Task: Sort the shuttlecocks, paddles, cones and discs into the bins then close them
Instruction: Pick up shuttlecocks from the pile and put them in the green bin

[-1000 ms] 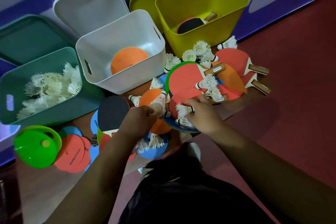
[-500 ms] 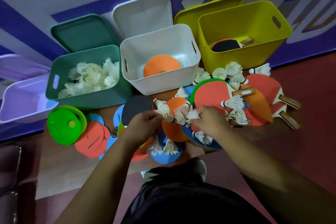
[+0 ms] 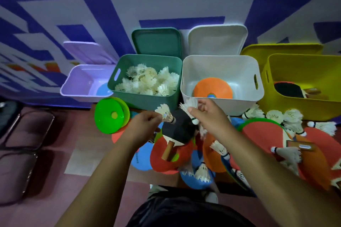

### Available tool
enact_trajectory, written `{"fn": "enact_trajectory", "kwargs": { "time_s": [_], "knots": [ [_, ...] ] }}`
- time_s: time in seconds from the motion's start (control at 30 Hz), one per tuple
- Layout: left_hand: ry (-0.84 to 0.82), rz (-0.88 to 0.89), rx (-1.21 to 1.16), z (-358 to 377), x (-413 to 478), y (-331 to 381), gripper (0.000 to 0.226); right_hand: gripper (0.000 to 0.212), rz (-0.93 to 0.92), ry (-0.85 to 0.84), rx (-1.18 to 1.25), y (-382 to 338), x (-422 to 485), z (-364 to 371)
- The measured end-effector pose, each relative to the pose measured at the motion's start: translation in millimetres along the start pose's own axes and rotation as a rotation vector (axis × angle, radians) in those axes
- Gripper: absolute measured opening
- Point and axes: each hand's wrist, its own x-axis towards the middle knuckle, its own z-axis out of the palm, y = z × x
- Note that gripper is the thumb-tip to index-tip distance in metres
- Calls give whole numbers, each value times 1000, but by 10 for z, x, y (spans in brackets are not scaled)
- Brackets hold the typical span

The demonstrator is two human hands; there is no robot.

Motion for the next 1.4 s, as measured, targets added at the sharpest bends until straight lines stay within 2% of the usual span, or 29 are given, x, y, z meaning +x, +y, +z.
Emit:
{"fn": "enact_trajectory", "kwargs": {
  "time_s": [0.17, 0.33, 0.6, 0.8, 0.9, 0.97, 1.1, 1.23, 1.4],
  "knots": [
    [113, -37, -90, -490, 189, -292, 14, 53, -7, 11, 13, -197, 271, 287],
    [177, -73, -189, -863, 481, -441, 13, 39, -16, 76, 41, -342, 437, 444],
    [172, -4, -224, -1165, 1032, -399, 15, 47, -17, 251, 50, -542, 740, 554],
    [28, 96, -110, -1147, 1383, -236, 15, 51, -53, 258, -63, -695, 974, 756],
    [-102, 101, 48, -1061, 1483, -184, 20, 63, -39, 245, -227, -669, 1043, 831],
    [-120, 92, 91, -1010, 1530, -176, 19, 64, -26, 277, -308, -638, 1039, 826],
    [-91, 106, 147, -963, 1556, -187, 19, 54, 0, 301, -276, -537, 955, 736],
    [-85, 114, 111, -911, 1505, -246, 16, 28, 50, 320, -203, -403, 792, 561],
    [-81, 132, 61, -695, 1324, -182, 10, 19, 129, 403, -104, -182, 518, 303]
  ]
}}
